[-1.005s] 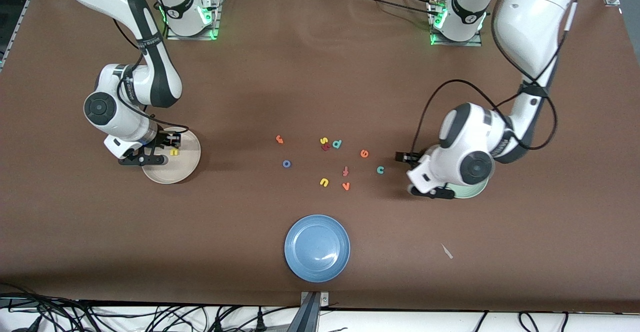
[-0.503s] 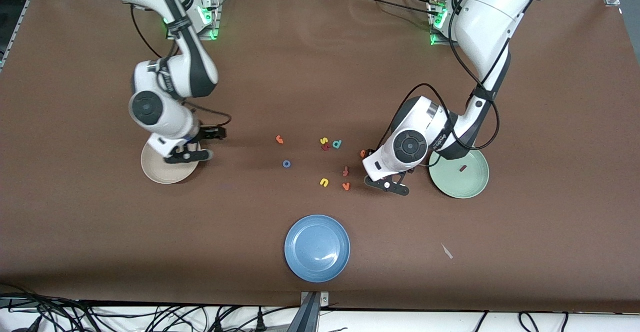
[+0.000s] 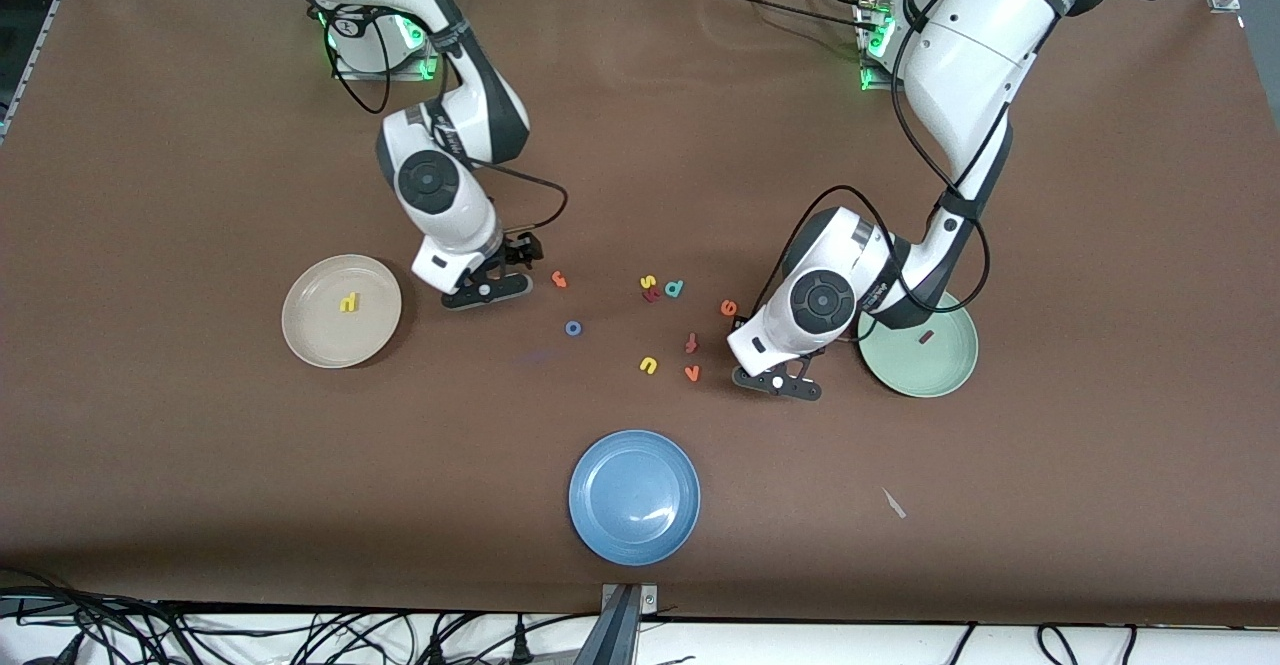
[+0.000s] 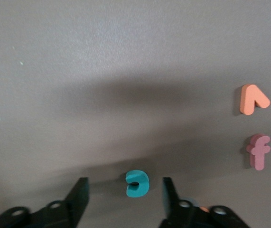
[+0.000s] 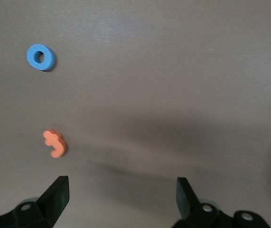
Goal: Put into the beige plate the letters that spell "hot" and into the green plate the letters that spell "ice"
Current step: 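Move the right gripper to the orange letter while the left gripper reaches teal, then grasp the orange letter with the right gripper while the left gripper grasps teal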
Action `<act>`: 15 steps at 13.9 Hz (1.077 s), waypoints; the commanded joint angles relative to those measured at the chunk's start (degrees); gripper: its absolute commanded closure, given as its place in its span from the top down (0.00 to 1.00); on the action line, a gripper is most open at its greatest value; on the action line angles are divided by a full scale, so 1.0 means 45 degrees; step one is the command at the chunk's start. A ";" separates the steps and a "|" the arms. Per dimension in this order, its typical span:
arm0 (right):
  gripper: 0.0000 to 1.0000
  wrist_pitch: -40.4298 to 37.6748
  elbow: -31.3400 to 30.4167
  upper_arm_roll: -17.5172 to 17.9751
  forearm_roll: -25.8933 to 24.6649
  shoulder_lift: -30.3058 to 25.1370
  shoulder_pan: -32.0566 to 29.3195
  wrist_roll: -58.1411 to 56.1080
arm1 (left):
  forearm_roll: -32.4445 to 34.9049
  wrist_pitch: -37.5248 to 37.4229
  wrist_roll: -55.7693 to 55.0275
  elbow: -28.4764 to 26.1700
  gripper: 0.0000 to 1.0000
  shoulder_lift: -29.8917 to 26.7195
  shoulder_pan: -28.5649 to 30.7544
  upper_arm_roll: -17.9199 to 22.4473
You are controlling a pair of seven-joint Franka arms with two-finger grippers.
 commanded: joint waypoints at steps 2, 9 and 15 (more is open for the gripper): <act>1.00 0.1344 0.0164 -0.0104 0.0081 0.0823 0.0878 0.0572 | 0.0250 0.0133 -0.0403 -0.0121 0.36 -0.0001 -0.0199 -0.0014; 1.00 0.2187 0.0554 0.0013 0.0100 0.1643 0.1347 0.0650 | 0.0445 0.0172 -0.0462 -0.0374 0.37 0.0058 -0.0394 -0.0014; 0.72 0.2187 0.0945 0.0013 0.0081 0.1897 0.1347 0.0532 | 0.0716 0.0172 -0.0462 -0.0395 0.40 0.0058 -0.0297 0.0065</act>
